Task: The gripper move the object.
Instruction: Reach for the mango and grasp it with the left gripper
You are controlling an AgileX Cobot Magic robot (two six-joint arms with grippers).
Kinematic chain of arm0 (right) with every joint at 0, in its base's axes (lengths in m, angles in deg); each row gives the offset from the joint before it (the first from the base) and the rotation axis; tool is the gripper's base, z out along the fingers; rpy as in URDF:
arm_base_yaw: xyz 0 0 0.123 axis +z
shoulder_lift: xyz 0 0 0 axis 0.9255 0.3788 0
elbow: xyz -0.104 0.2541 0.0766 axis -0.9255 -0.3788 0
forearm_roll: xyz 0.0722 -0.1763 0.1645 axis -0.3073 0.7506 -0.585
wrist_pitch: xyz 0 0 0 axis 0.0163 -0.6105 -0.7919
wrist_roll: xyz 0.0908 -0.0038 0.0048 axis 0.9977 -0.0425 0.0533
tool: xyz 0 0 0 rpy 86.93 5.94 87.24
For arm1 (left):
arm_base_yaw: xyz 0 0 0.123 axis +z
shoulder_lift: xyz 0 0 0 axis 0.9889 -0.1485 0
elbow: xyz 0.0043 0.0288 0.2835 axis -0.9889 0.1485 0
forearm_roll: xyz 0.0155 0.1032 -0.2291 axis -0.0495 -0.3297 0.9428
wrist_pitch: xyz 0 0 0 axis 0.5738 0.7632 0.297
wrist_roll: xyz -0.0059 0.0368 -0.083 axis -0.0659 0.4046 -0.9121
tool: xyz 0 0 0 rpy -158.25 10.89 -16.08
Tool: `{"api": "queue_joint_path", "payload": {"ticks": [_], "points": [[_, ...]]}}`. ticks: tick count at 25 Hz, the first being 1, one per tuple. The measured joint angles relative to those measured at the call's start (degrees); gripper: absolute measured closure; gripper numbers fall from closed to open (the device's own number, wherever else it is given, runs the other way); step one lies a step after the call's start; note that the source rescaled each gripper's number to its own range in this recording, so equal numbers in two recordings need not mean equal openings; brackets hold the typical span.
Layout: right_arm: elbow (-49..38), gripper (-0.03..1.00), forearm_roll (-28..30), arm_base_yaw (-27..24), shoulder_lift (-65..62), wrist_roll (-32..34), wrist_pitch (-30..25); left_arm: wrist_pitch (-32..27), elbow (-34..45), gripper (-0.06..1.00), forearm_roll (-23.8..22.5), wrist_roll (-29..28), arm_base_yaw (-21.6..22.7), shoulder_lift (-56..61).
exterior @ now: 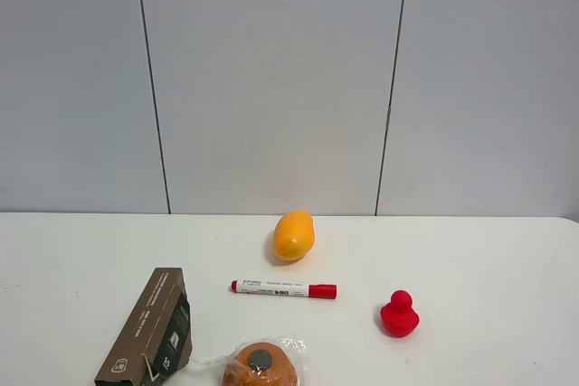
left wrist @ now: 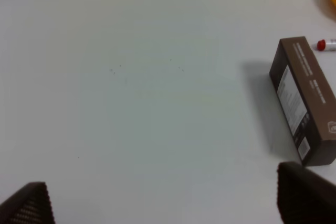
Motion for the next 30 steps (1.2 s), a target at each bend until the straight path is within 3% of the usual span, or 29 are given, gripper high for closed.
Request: {"api": "queue_joint_path", "payload": {"ticks": [1, 9, 14, 19, 23, 27, 30], "points": [[0.00, -0.03, 0.00, 0.00, 0.00, 0.00, 0.00, 0.00, 0.00, 0.06, 0.00, 0.00, 0.00, 0.00], [0.00, -0.03, 0.00, 0.00, 0.00, 0.00, 0.00, 0.00, 0.00, 0.06, 0.38, -0.25, 0.00, 0.00], [0.00, -0.03, 0.00, 0.00, 0.00, 0.00, 0.00, 0.06, -2.50, 0.06, 6.64, 0.71, 0.00, -0.25], [0.00, -0.03, 0.00, 0.00, 0.00, 0.00, 0.00, 4.99, -9.50, 0.06, 18.17, 16.14, 0.00, -11.91], [0.00, -0.03, 0.00, 0.00, 0.00, 0.00, 0.00, 10.01, -12.59, 0.06, 23.72, 26.49, 0.00, -23.28], [0.00, -0.03, 0.00, 0.00, 0.00, 0.00, 0.00, 16.31, -17.31, 0.06, 24.89, 29.18, 0.00, -34.69], [0.00, -0.03, 0.00, 0.00, 0.00, 0.00, 0.00, 17.58, -21.81, 0.06, 25.42, 29.50, -0.09, -44.06]]}}
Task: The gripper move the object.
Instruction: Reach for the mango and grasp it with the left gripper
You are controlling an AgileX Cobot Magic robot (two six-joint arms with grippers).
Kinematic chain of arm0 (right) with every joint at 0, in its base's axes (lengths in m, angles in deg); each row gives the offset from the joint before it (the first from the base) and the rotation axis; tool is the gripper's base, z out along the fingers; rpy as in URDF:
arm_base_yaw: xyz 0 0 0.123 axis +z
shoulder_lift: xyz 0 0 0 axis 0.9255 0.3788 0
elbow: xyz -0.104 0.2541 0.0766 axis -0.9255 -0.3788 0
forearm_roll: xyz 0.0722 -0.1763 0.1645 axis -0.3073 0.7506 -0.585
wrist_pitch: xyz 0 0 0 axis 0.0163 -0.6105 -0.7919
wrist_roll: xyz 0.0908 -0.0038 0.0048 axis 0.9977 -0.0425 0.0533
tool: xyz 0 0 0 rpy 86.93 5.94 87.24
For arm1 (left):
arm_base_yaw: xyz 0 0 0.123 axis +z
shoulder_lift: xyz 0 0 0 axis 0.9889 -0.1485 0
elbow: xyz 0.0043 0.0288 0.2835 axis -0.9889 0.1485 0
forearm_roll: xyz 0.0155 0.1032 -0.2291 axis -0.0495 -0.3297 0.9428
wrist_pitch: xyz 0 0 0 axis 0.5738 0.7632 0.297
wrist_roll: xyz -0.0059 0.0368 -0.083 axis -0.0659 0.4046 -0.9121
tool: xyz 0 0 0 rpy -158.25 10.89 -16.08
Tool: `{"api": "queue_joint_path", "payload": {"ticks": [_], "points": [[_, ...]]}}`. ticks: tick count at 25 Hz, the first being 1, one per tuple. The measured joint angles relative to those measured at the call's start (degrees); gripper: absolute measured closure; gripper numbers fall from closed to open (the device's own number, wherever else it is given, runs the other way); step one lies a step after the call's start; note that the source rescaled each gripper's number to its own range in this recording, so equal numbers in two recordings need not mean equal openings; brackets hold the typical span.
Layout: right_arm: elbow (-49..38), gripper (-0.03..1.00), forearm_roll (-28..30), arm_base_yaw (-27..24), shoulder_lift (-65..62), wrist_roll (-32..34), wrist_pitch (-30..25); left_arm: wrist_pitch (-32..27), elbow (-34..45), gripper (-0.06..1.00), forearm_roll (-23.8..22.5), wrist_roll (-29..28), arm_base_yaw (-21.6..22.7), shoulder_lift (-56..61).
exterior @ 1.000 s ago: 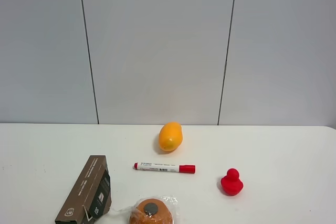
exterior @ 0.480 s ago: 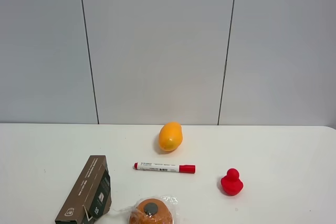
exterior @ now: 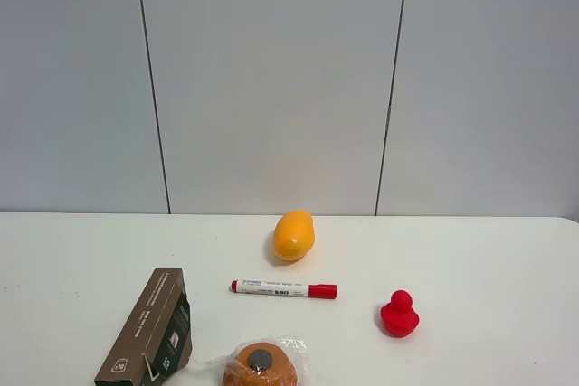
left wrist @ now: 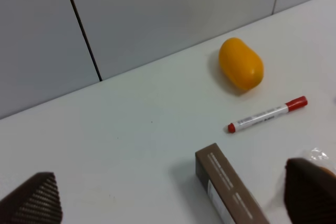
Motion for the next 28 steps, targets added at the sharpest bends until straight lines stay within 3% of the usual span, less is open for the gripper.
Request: {"api": "queue_joint_path", "payload": {"ticks": [4, 12, 18, 23, 28], "points": [[0.00, -0.03, 0.00, 0.00, 0.00, 0.00, 0.00, 1.08, -6.88, 0.06, -1.82, 0.00, -5.08, -11.43], [0.00, -0.03, 0.00, 0.00, 0.00, 0.00, 0.00, 3.95, -21.41, 0.06, -13.00, 0.00, -26.08, -32.93], [0.00, -0.03, 0.00, 0.00, 0.00, 0.00, 0.00, 1.39, -31.46, 0.10, -16.52, 1.05, -36.17, -46.68], [0.00, -0.03, 0.00, 0.00, 0.00, 0.00, 0.00, -1.14, -44.06, 0.14, -17.28, -1.66, -38.69, -57.01], [0.00, -0.03, 0.00, 0.00, 0.00, 0.00, 0.00, -2.35, -54.79, 0.14, -17.10, -10.87, -38.48, -65.91]]}}
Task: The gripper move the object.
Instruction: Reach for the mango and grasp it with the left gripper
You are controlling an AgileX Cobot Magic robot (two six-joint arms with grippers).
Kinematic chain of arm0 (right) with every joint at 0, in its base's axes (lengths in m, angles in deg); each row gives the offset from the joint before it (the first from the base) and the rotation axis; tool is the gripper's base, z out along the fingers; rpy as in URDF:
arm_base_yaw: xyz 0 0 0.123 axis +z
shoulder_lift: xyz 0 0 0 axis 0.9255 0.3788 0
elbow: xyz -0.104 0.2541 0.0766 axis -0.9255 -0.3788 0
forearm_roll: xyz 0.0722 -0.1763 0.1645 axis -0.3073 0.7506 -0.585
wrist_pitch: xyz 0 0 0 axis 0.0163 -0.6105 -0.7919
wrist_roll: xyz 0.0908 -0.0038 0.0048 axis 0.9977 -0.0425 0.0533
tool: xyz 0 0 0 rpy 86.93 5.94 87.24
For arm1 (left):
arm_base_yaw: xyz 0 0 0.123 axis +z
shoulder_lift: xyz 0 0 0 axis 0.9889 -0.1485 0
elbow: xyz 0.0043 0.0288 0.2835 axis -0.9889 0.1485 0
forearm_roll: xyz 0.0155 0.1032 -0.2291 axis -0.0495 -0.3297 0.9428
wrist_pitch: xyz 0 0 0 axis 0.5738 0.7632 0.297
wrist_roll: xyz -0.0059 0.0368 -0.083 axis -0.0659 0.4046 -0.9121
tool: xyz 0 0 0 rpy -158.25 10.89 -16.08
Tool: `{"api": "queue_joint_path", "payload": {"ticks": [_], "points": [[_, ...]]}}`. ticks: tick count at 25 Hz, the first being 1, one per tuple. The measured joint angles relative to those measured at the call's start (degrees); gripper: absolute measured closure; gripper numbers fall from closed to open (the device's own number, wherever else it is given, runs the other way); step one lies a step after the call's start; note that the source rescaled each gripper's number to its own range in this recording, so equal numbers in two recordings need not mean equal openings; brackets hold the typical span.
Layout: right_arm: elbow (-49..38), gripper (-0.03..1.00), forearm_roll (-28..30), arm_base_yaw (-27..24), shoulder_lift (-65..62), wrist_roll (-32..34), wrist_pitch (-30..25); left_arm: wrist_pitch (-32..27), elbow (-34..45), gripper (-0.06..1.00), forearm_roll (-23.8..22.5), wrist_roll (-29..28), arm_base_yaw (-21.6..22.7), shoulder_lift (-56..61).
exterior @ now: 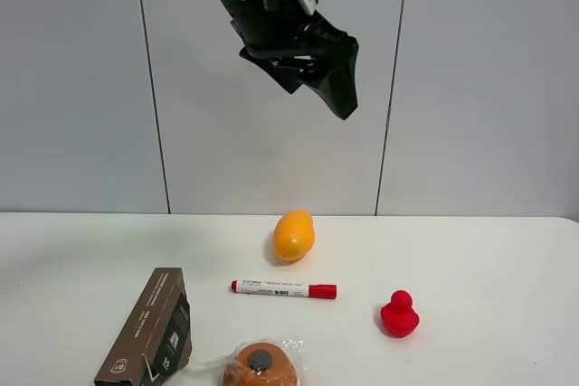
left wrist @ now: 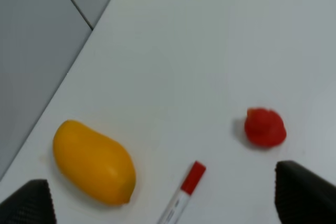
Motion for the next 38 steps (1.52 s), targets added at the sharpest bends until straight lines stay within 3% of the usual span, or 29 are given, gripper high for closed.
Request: {"api": "queue_joint_path", "payload": {"ticks": [4, 5, 8, 14, 25, 38], "points": [[0.00, -0.03, 0.00, 0.00, 0.00, 0.00, 0.00, -0.49, -6.90, 0.14, 0.38, -11.36, 1.97, -5.28], [0.00, -0.03, 0.00, 0.00, 0.00, 0.00, 0.00, -0.49, -6.90, 0.14, 0.38, -11.36, 1.97, -5.28], [0.00, -0.03, 0.00, 0.00, 0.00, 0.00, 0.00, -1.92, -11.04, 0.14, -0.17, -18.74, 4.43, -9.12], [0.00, -0.03, 0.00, 0.00, 0.00, 0.00, 0.00, -9.01, -15.98, 0.14, -1.68, -28.51, 7.65, -17.31], [0.00, -0.03, 0.00, 0.00, 0.00, 0.00, 0.00, -9.95, -23.73, 0.14, -1.57, -38.53, 7.92, -26.52], [0.00, -0.03, 0.00, 0.00, 0.00, 0.00, 0.00, -10.67, -28.47, 0.14, -5.03, -38.41, 7.72, -35.08]]}}
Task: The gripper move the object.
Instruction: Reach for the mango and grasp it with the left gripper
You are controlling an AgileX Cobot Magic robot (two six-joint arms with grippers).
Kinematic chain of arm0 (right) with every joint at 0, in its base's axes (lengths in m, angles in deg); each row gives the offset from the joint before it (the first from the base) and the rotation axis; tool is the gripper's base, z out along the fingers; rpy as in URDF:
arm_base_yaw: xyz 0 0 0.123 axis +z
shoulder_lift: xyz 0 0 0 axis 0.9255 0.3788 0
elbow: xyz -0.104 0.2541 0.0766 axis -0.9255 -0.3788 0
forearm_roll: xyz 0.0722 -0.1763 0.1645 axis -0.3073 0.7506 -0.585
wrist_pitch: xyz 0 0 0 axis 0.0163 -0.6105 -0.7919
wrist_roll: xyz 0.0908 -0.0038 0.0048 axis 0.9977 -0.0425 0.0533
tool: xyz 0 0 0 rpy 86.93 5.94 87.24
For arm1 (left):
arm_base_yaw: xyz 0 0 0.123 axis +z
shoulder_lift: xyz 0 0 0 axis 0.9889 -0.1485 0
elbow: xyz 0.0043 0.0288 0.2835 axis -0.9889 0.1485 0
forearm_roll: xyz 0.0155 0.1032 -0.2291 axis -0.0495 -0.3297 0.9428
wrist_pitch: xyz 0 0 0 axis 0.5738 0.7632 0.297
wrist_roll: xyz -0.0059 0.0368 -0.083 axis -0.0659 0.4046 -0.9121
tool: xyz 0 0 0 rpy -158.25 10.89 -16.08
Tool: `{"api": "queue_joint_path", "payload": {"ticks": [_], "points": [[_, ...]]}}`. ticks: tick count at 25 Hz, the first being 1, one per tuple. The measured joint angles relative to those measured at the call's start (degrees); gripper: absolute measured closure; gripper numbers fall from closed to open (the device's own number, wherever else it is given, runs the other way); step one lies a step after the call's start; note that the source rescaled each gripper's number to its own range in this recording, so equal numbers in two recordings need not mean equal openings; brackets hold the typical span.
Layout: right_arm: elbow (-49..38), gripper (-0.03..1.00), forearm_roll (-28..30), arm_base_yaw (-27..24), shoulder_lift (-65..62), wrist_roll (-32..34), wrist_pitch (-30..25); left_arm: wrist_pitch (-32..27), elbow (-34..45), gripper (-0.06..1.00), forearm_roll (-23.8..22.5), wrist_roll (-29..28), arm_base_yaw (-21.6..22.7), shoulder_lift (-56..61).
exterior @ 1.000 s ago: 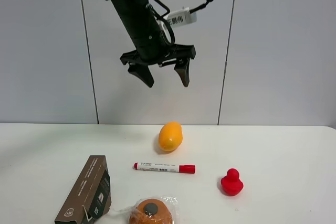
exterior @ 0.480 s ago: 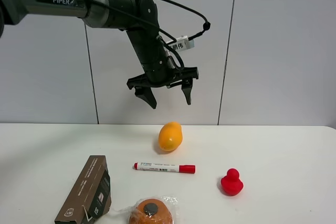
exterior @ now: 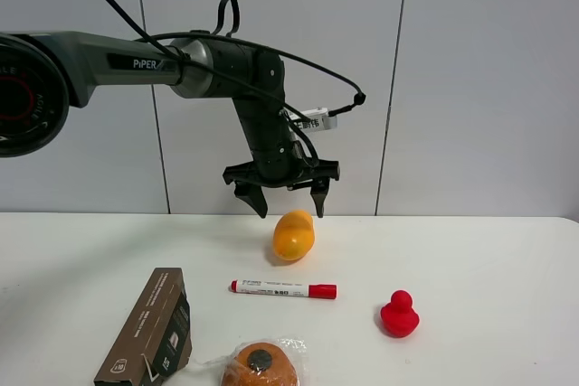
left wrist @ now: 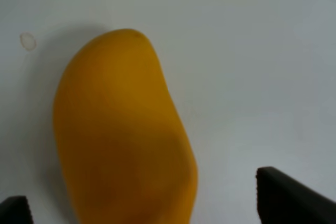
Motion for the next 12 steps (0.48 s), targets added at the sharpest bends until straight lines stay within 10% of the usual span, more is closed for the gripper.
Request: {"api": "queue_joint_path", "payload": {"ticks": [12], "points": [[0.00, -0.03, 0.00, 0.00, 0.00, 0.00, 0.00, 3.11, -0.94, 0.14, 0.31, 1.27, -0.81, -3.63]]}}
